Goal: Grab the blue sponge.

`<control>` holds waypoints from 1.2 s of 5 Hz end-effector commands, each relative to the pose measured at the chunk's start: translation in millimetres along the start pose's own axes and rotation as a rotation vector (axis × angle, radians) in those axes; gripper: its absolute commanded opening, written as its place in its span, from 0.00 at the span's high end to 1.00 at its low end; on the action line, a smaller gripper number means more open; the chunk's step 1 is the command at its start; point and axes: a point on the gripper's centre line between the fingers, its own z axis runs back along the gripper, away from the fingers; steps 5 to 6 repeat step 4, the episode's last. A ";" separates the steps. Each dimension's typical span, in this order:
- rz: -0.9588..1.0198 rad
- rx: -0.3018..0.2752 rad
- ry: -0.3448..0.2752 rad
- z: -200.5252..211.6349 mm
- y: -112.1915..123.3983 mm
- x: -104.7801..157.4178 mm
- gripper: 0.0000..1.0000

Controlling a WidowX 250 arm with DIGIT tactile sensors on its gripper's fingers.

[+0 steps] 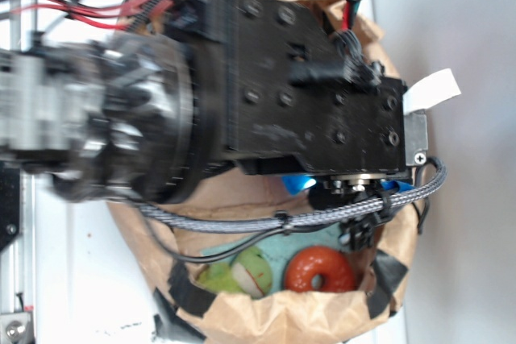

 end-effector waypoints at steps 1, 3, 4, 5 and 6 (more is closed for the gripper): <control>-0.138 0.006 -0.027 66.1 0.3 -0.7 1.00; -0.265 -0.016 -0.003 110.4 16.4 -44.7 1.00; -0.418 0.120 -0.010 117.9 14.6 -56.3 0.15; -0.418 0.120 -0.010 117.9 14.6 -56.3 0.15; -0.418 0.120 -0.010 117.9 14.6 -56.3 0.15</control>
